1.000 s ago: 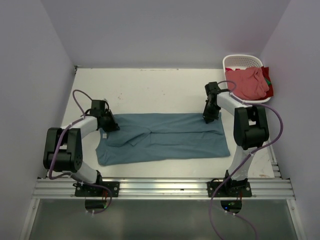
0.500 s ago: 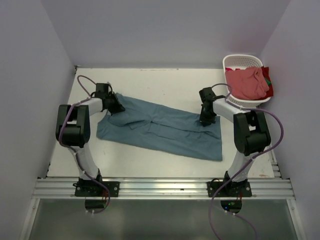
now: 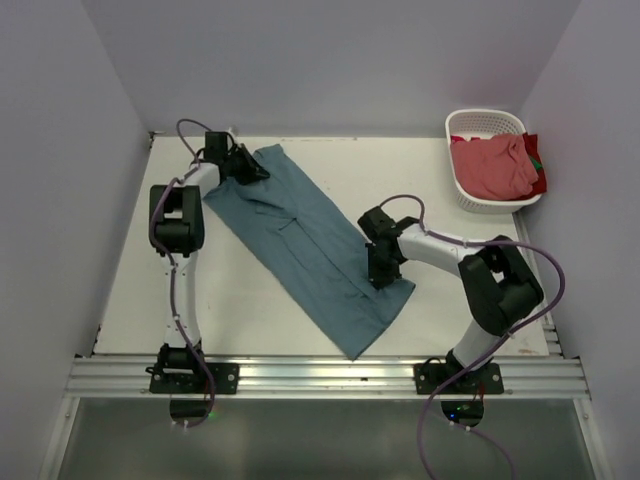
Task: Fold and stack the t-shirts
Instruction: Fold the tshirt
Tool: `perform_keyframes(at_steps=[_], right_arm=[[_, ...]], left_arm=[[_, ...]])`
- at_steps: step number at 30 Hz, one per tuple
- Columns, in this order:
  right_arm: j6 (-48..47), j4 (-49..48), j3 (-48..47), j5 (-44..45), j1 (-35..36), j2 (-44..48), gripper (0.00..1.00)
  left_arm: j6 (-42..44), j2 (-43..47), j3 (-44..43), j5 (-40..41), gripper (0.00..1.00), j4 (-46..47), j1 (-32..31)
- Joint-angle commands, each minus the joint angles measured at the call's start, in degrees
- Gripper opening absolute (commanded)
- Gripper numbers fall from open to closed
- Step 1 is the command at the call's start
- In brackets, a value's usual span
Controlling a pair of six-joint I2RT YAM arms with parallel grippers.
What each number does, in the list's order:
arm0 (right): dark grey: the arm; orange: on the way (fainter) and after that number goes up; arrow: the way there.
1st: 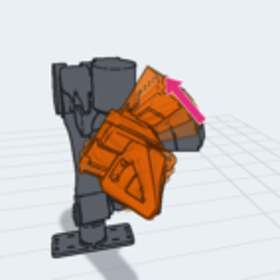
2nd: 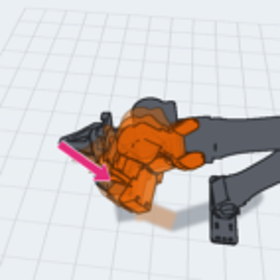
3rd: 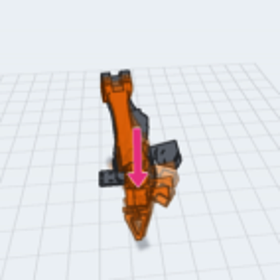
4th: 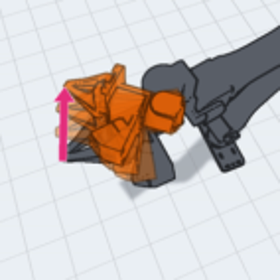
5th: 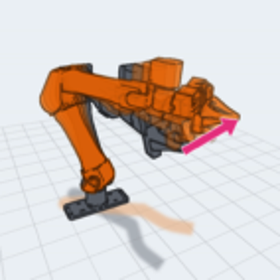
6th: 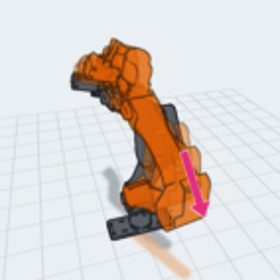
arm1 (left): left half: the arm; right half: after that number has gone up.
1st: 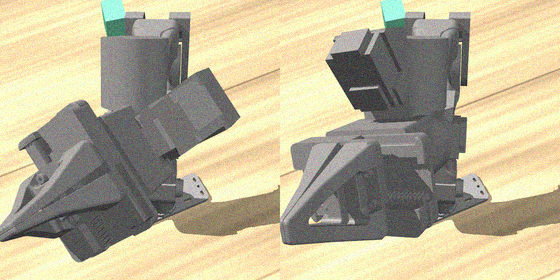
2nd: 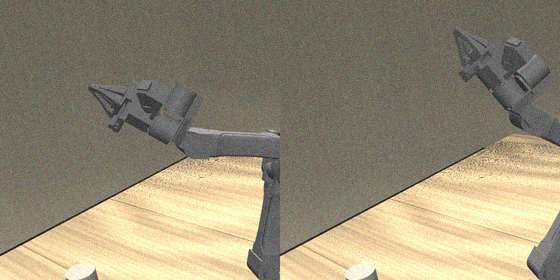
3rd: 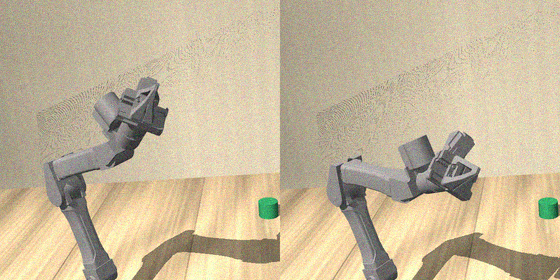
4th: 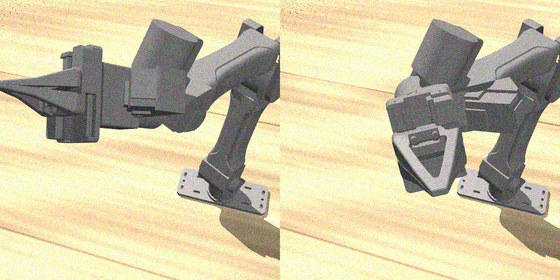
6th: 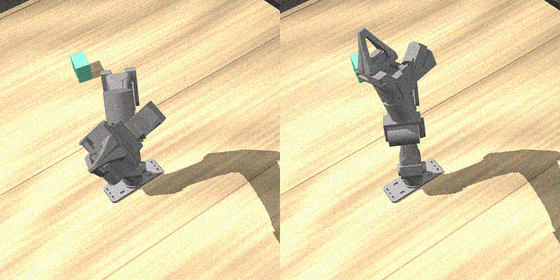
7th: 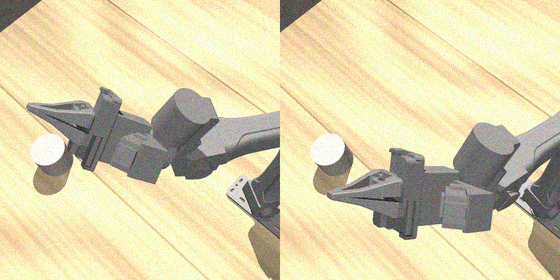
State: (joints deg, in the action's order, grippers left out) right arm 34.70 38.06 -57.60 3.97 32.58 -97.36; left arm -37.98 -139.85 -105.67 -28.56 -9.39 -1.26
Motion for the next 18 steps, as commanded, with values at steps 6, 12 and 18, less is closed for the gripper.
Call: perform_keyframes(at_steps=[6, 12, 18], right_arm=[[9.5, 5.62, 1.36, -8.71, 12.05, -1.16, 0.0], [13.37, 4.48, 1.61, -11.87, 17.95, -1.69, 0.0], [16.8, 4.12, 1.45, -12.76, 23.4, -1.34, 0.0]], left_arm=[[-6.4, -15.43, -15.6, -10.81, 0.05, 1.9, 0.03], [-11.85, -18.96, -19.22, -17.84, 0.05, 8.41, -0.85], [-13.26, -19.5, -21.51, -24.16, 0.05, 13.68, -3.66]])
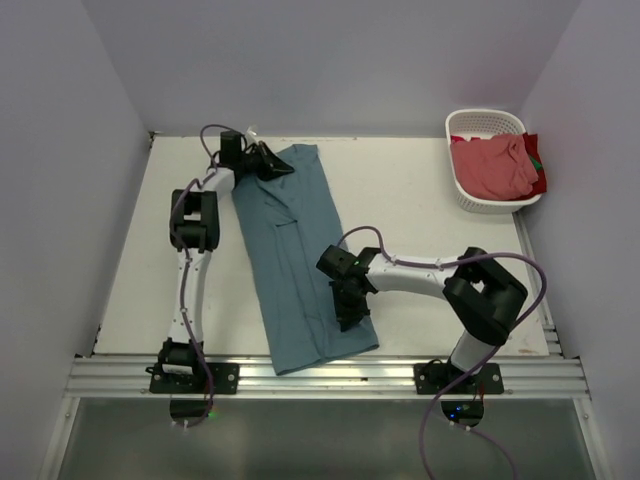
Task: Fold and stack the t-shirts
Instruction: Fold the tshirt
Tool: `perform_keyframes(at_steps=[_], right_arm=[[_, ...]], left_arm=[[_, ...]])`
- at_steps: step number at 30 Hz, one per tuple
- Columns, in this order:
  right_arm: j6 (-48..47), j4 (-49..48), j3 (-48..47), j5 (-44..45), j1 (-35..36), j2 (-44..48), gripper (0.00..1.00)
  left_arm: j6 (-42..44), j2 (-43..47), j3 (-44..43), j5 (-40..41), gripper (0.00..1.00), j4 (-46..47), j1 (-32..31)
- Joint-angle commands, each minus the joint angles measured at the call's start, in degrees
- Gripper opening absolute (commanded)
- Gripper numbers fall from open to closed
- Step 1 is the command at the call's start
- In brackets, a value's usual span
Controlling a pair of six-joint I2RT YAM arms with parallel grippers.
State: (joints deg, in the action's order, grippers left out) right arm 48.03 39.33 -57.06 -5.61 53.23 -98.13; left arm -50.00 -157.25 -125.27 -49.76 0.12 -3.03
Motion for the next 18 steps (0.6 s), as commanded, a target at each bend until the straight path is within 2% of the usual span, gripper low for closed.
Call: perform_keyframes(at_steps=[1, 10, 14, 15, 17, 18], right_arm=[[3.73, 3.03, 0.81, -3.18, 3.36, -0.4, 0.0], [4.62, 4.7, -2.7, -0.38, 6.8, 1.88, 0.0], [0.94, 5.14, -9.01, 4.35, 6.88, 4.69, 0.11], [-0.21, 6.1, -10.78, 5.42, 6.97, 6.09, 0.26], [-3.8, 8.47, -17.25, 12.5, 6.8, 7.16, 0.47], [-5.21, 9.09, -19.47, 14.64, 6.62, 7.51, 0.62]], left_arm=[[-1.68, -1.83, -1.99, -3.59, 0.05, 4.8, -2.33], [-6.16, 4.49, -1.47, -11.76, 0.06, 16.57, -6.2], [-6.61, 14.47, 1.25, -12.12, 0.1, 20.88, -6.2], [-4.69, 16.86, 2.74, -10.81, 0.14, 20.28, -5.77], [0.22, 24.83, 4.41, -7.74, 0.2, 15.73, -5.06], [7.04, 27.67, 4.68, -2.15, 0.28, 7.17, -4.36]])
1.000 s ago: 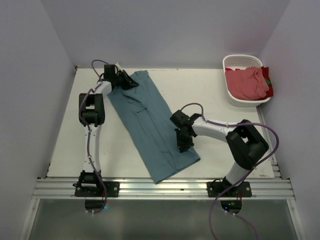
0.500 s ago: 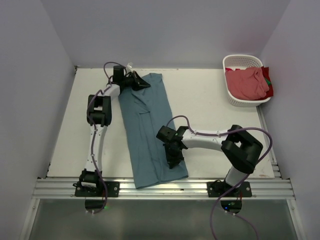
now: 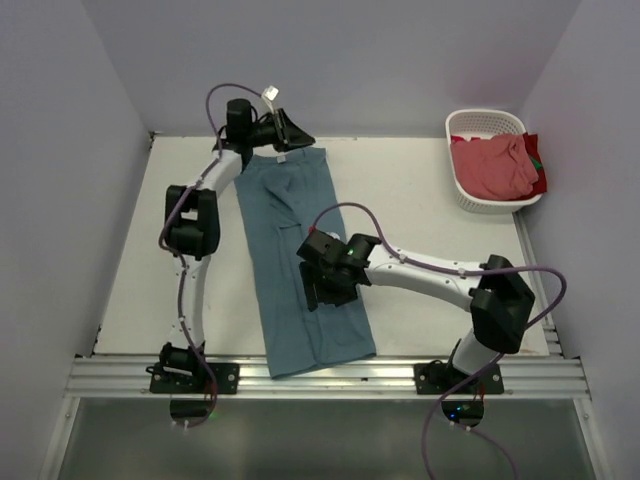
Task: Fold and stack the t-shirts
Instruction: Fold the tshirt
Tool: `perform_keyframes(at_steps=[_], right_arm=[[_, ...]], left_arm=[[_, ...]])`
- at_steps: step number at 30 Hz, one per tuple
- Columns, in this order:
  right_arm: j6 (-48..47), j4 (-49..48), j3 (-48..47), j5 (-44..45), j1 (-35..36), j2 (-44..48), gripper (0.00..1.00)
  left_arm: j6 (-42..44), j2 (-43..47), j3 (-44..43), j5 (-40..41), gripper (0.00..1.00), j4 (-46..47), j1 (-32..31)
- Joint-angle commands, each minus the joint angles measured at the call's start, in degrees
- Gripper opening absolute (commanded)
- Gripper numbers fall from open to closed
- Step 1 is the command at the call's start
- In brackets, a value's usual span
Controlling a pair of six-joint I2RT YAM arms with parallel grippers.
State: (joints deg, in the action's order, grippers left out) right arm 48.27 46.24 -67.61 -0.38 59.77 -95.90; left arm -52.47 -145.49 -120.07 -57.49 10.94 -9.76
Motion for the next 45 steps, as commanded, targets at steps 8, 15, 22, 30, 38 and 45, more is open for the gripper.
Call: perform_keyframes(at_steps=[8, 15, 22, 30, 38, 45], right_arm=[[-16.27, 5.0, -32.46, 15.33, -12.88, -3.14, 0.79], [-21.19, 3.5, -51.63, 11.02, -23.37, -19.83, 0.12], [-25.16, 6.23, -73.0, -1.27, -29.35, -40.22, 0.0], [-23.4, 1.05, -72.22, -10.69, -34.72, -49.2, 0.0], [-23.75, 1.13, -69.59, -11.39, -36.39, -52.72, 0.0], [-24.63, 0.09, -64.32, -10.16, -36.74, -49.22, 0.0]], left_arm=[[26.71, 39.9, 18.23, 37.35, 0.34, -32.99, 3.52], [25.4, 47.58, 44.64, 38.25, 0.25, -27.82, 3.43], [25.92, 48.99, 54.06, 40.35, 0.1, -24.3, 2.47], [25.92, 48.99, 55.65, 45.45, 0.05, -24.91, 1.15], [25.13, 44.42, 55.74, 48.17, 0.0, -23.95, 0.18], [24.87, 38.71, 53.72, 48.09, 0.0, -22.28, -0.08]])
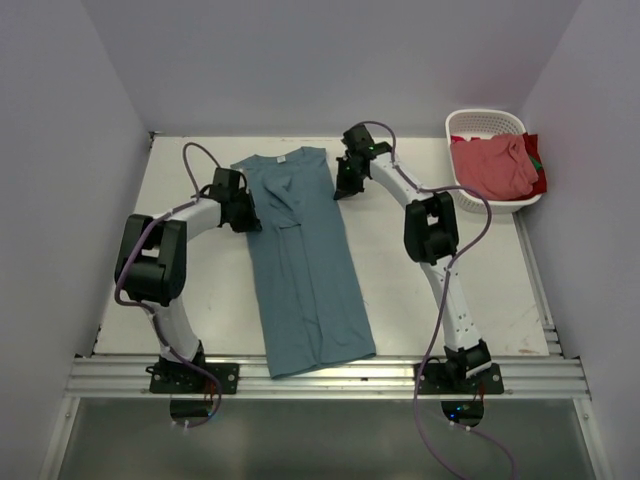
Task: Fold and stack the t-shirts
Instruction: Fold the tshirt
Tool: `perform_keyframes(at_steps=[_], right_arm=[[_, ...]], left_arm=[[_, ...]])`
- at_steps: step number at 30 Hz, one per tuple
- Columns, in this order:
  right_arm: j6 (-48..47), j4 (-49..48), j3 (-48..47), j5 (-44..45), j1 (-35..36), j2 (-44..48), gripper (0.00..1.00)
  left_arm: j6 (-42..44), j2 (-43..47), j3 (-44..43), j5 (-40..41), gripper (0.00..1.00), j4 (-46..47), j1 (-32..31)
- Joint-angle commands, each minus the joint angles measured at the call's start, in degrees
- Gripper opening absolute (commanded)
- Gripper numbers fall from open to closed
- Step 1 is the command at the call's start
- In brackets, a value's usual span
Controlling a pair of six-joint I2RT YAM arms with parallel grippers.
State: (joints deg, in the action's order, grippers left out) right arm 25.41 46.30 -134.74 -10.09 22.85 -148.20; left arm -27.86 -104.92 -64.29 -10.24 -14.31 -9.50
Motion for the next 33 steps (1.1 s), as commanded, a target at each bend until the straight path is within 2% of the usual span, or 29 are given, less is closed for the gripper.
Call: perform_keyframes(at_steps=[1, 6, 13, 23, 29, 33], right_arm=[[-2.03, -0.94, 5.68, -0.2, 0.26, 4.4, 0.0], [-2.29, -10.17, 13.53, -1.41, 0.26, 13.62, 0.0], [-2.29, -14.04, 16.08, -6.95, 0.61, 16.18, 0.0], [0.61, -15.1, 14.15, -16.45, 0.79, 7.76, 0.0], [0.52, -14.32, 17.14, -12.6, 0.7, 7.84, 0.0], [-0.01, -11.86, 17.31, -6.2, 0.79, 7.92, 0.0]], left_arm=[[0.26, -2.65, -2.5, 0.75, 0.0, 2.79, -0.52], [0.26, -2.3, -2.59, 0.4, 0.0, 3.49, -1.22], [1.22, -0.8, -3.2, -0.22, 0.0, 3.85, -1.58], [0.52, -5.91, -7.34, 1.01, 0.0, 2.26, -1.58], [0.79, -7.57, -8.48, 0.66, 0.0, 2.35, -1.66], [0.79, -9.86, -9.62, -0.57, 0.0, 2.35, -1.93]])
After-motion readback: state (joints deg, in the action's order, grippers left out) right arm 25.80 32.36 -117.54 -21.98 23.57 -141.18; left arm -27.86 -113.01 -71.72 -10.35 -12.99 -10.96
